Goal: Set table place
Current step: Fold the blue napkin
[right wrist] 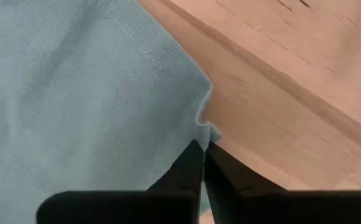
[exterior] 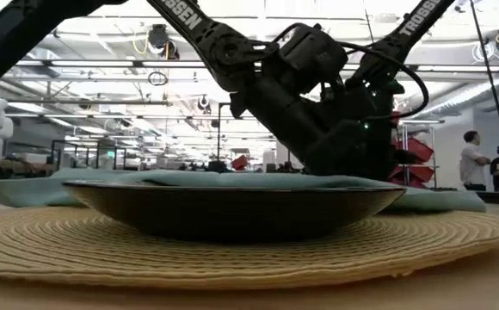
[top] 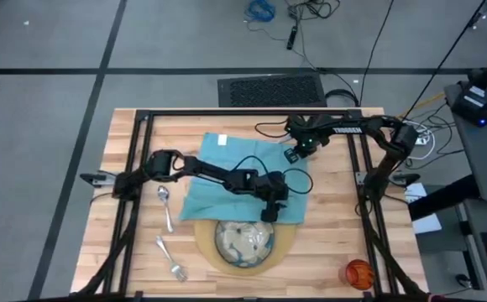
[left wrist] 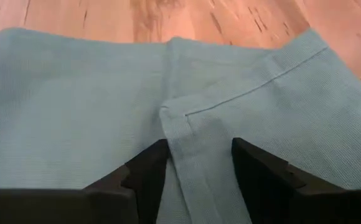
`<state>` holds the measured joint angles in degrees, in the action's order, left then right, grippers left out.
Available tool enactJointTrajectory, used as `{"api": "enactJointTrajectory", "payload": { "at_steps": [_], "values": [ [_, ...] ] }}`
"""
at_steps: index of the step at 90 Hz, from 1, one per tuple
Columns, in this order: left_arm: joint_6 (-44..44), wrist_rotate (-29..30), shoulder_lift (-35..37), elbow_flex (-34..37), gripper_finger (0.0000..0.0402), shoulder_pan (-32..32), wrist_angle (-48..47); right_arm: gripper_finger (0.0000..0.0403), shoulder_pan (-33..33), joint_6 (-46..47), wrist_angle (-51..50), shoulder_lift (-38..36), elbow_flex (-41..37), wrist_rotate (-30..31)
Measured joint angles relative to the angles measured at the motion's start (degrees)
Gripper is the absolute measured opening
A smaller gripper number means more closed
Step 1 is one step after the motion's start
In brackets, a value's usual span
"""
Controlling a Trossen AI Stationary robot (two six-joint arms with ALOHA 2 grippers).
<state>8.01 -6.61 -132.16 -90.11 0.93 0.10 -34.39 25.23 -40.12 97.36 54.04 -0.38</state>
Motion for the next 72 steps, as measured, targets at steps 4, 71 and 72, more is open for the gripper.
{"api": "enactJointTrajectory", "payload": {
  "at_steps": [4,71,72],
  "values": [
    [0.0,0.0,0.0,0.0,0.0137,0.0,0.0,0.0000,0.0,0.0,0.0,0.0,0.0,0.0],
    [1.5,1.4,7.1,0.1,0.0000,3.5,-4.7,0.0000,-0.2,-0.7,0.2,0.0,0.0,0.0],
    [1.5,1.6,7.4,0.1,0.0000,3.6,-5.2,0.0000,-0.2,-0.7,0.2,0.0,0.0,0.0]
  ]
}}
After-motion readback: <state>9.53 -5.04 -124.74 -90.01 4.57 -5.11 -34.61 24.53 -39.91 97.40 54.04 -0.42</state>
